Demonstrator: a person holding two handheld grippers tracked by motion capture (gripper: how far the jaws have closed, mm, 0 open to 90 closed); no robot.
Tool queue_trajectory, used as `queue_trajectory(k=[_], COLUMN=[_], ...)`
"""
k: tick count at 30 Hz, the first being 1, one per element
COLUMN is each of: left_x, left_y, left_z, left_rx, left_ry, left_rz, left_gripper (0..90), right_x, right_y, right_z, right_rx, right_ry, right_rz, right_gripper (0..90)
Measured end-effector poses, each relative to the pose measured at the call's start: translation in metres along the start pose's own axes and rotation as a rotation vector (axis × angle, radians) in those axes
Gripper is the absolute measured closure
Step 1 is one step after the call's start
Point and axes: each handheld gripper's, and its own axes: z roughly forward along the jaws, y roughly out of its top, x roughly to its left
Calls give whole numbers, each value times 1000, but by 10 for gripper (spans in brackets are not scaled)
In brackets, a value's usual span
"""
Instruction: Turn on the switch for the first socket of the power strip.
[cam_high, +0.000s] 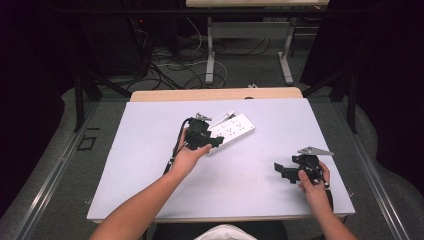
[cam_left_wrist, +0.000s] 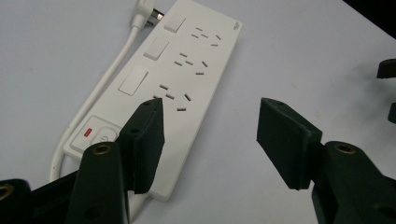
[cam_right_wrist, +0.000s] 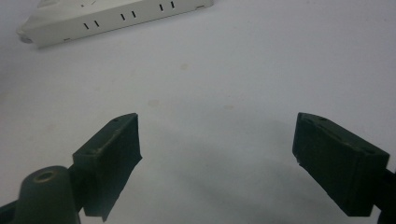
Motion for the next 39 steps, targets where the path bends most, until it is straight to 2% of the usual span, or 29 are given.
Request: queue_trajectory(k=[1, 4, 5, 6, 10, 12, 13, 18, 21, 22, 27, 29, 30, 32, 35, 37, 39], left_x=[-2, -3, -5, -6, -8, -9, -10, -15, -19, -22, -30, -32, -32, -33, -34, -32, -32], left_y=[-1, -2, -2, -2, -1, 0, 0, -1, -3, -6, -11, -14, -15, -19, -25, -29, -34], left_z=[3, 7, 9, 11, 16, 18, 19, 23, 21, 23, 20, 20, 19, 20, 17, 14, 12], left_rx=[-13, 1, -10, -13, -1, 9, 11, 15, 40, 14, 7, 9, 31, 26, 28, 45, 32], left_ry=[6, -1, 4, 9, 7, 20, 19, 23, 1, 8, -12, -25, -35, -38, -50, -70, -77], left_rz=[-7, 26, 27, 47, 53, 63, 54, 74, 100, 94, 123, 121, 120, 123, 119, 119, 106], left_gripper=[409, 391, 386, 380, 367, 363, 355, 287, 245, 234, 158, 156, 145, 101, 86, 57, 45], right_x=[0, 0, 0, 0, 0, 0, 0, 0, 0, 0, 0, 0, 0, 1, 1, 2, 1], right_y=[0, 0, 0, 0, 0, 0, 0, 1, 1, 1, 0, 0, 0, 1, 1, 0, 0], right_z=[-1, -1, -1, -1, -1, -1, -1, -1, -2, -2, -3, -4, -4, -4, -3, -3, -3], right_rx=[-1, -4, -4, -2, -3, -3, -3, -7, -6, -6, -6, -10, -10, -11, -10, -9, -9], right_ry=[1, -1, -2, -2, -3, -2, -3, -2, 2, 3, 1, -2, -3, -1, 0, 0, -1], right_rz=[0, 8, 10, 9, 7, 6, 7, 1, 2, 1, 0, 0, 2, 1, -2, -7, -6], right_gripper=[146, 145, 145, 145, 146, 145, 145, 145, 145, 145, 145, 145, 145, 145, 145, 145, 145])
